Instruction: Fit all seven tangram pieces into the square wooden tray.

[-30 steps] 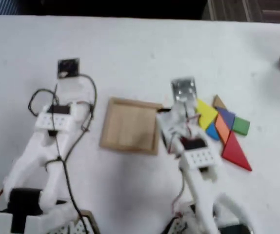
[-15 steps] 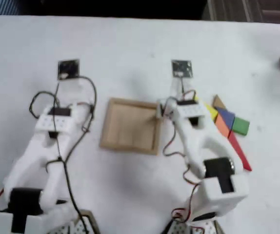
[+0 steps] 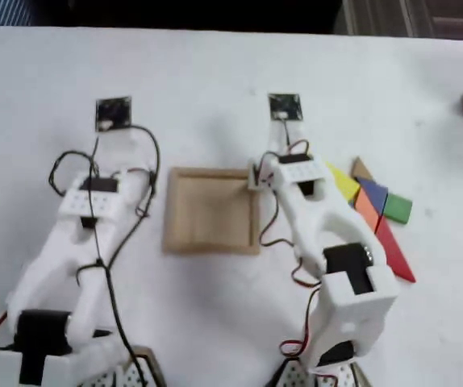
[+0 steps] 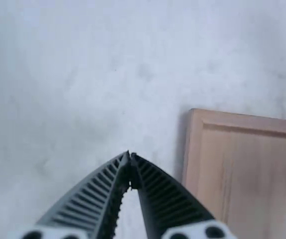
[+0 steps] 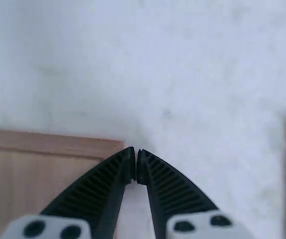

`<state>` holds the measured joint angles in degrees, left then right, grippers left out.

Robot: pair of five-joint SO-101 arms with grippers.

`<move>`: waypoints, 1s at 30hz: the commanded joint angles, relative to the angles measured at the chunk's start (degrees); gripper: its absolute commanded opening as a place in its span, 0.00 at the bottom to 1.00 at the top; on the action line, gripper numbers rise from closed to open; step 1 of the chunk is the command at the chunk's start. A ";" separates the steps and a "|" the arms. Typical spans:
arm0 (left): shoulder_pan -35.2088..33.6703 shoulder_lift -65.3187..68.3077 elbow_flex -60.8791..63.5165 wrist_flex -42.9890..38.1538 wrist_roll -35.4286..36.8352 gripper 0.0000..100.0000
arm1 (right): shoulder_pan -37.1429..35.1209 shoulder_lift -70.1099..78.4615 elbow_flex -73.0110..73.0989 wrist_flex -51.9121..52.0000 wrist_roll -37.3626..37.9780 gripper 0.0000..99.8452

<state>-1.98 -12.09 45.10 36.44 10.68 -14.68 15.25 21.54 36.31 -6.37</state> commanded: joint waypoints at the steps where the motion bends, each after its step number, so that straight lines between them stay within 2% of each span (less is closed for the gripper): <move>1: -0.75 -2.77 -0.53 -1.58 -0.70 0.02 | -0.22 -2.95 -2.81 1.98 -0.62 0.02; 8: -0.75 -2.77 -0.53 -1.67 -0.70 0.02 | 12.88 -24.04 1.93 14.73 0.35 0.02; 14: -0.75 -2.77 -0.53 -1.67 -0.70 0.02 | 25.45 -30.90 10.99 9.63 15.74 0.02; 17: -0.57 -2.77 -0.53 -1.67 -1.41 0.02 | 29.85 -28.97 11.43 7.69 19.08 0.03; 22: -0.40 -2.77 -0.53 -1.67 -5.10 0.02 | 31.87 -20.35 6.33 8.04 26.37 0.15; 27: -0.40 -2.68 -0.53 -1.67 -5.54 0.03 | 33.98 -9.19 -2.90 8.13 34.81 0.14; 30: -0.40 -2.68 -0.35 -1.67 -5.36 0.09 | 34.51 -1.63 -8.35 10.51 38.51 0.14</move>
<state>-1.98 -12.09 45.10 36.35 5.93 18.81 9.45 20.13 45.54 27.82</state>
